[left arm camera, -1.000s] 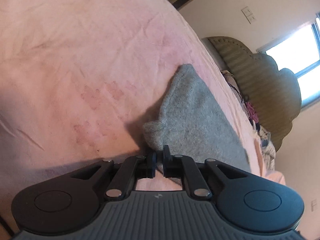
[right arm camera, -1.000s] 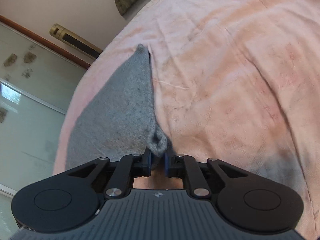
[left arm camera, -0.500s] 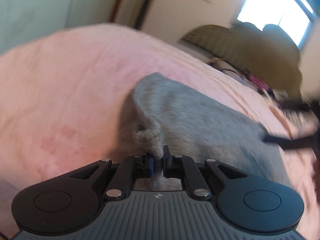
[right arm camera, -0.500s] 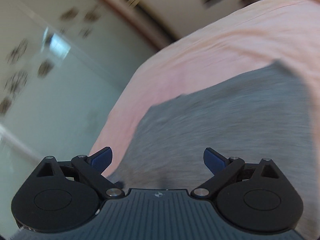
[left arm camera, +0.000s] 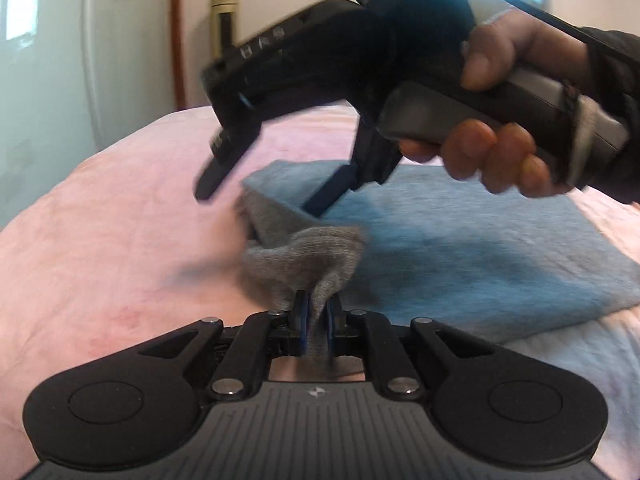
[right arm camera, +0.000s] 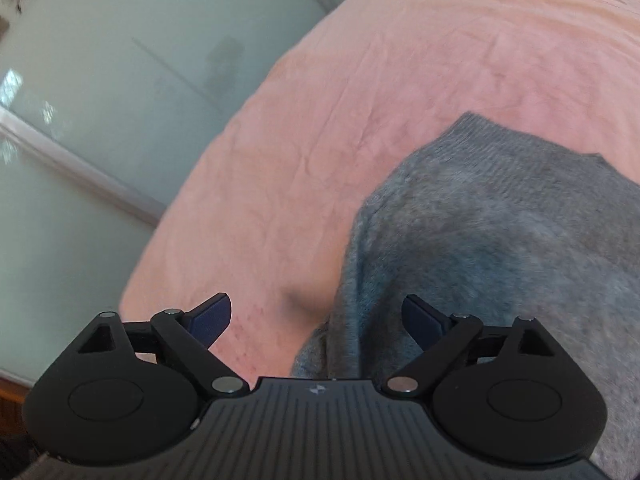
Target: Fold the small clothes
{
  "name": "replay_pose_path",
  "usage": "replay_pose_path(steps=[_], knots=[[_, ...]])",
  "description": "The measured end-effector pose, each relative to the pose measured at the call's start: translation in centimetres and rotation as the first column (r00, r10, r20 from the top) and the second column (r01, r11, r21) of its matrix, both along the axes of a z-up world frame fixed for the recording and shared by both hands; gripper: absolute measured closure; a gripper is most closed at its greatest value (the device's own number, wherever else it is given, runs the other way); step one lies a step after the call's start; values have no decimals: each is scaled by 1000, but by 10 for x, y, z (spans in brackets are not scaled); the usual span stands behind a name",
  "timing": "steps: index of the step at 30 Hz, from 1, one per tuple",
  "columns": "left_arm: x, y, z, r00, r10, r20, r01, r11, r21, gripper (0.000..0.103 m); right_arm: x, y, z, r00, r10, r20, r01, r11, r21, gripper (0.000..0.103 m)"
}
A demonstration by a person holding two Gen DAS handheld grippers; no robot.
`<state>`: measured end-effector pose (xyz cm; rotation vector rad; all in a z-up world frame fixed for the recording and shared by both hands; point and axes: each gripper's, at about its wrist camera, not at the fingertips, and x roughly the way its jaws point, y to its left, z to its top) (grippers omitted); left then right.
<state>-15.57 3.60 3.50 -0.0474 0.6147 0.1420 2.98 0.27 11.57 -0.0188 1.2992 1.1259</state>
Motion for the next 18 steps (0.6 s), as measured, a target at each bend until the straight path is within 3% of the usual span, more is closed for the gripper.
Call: replay_pose_path(steps=[1, 2, 3, 4, 8, 10, 12, 13, 14, 15, 16, 17, 18], knots=[[0, 2, 0, 1000, 19, -6, -20, 1000, -10, 79, -3, 4, -2, 1000, 18, 6, -18, 1000, -16, 12], [0, 5, -1, 1000, 29, -11, -29, 999, -19, 56, -6, 8, -4, 1000, 30, 9, -29, 999, -26, 12], [1, 7, -2, 999, 42, -22, -42, 999, -20, 41, -6, 11, -8, 999, 37, 8, -37, 999, -30, 12], [0, 9, -4, 998, 61, -29, -61, 998, -14, 16, -7, 13, -8, 999, 38, 2, -38, 999, -29, 12], [1, 17, -1, 998, 62, -12, -62, 995, -83, 13, -6, 10, -11, 999, 28, -20, -29, 999, -23, 12], [9, 29, -2, 997, 65, -42, -72, 975, -209, 16, -2, 8, -11, 999, 5, -40, -5, 1000, -2, 12], [13, 44, -3, 993, 107, -53, -119, 940, -320, 47, 6, 8, -9, 998, -15, -54, 17, 999, 39, 12], [11, 51, -1, 991, 123, -55, -135, 919, -369, 74, 7, 6, -6, 998, -20, -53, 23, 999, 49, 12], [13, 61, -3, 988, 132, -74, -151, 885, -441, 88, 9, 5, -3, 999, -25, -48, 28, 998, 51, 12], [13, 70, -5, 984, 154, -90, -178, 848, -499, 91, 9, 3, 0, 999, -29, -41, 31, 998, 53, 12], [14, 76, -6, 980, 172, -96, -196, 829, -524, 96, 11, 2, 4, 999, -29, -36, 31, 998, 58, 11], [14, 77, -5, 979, 181, -93, -203, 830, -520, 97, 12, -1, 7, 999, -31, -30, 33, 997, 65, 11], [13, 71, 0, 982, 178, -68, -189, 856, -482, 98, 14, -3, 9, 999, -36, -25, 38, 997, 71, 11]])
